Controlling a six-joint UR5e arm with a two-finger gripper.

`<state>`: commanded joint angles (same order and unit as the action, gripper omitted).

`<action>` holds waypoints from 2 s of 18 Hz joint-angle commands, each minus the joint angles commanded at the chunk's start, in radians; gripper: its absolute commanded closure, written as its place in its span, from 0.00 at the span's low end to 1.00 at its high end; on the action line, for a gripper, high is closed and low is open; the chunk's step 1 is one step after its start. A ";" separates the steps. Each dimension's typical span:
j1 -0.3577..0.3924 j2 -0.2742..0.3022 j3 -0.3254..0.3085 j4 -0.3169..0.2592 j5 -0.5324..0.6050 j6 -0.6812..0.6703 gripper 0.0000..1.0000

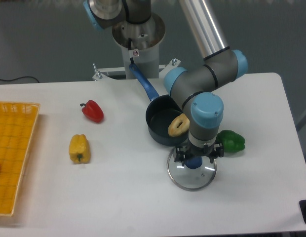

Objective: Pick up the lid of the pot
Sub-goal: 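Lower the gripper over the blue knob of the glass lid, then close the gripper on the blue knob of the lid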

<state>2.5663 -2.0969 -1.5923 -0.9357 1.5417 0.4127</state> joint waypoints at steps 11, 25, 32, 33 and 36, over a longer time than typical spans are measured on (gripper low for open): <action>0.005 -0.015 -0.012 0.000 -0.002 -0.005 0.00; 0.003 -0.029 -0.009 0.000 -0.002 -0.008 0.10; -0.006 -0.041 -0.003 -0.003 -0.002 -0.006 0.27; -0.008 -0.041 -0.003 -0.003 -0.002 -0.005 0.27; -0.009 -0.041 -0.003 -0.008 0.000 -0.003 0.30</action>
<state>2.5572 -2.1384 -1.5953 -0.9434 1.5417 0.4096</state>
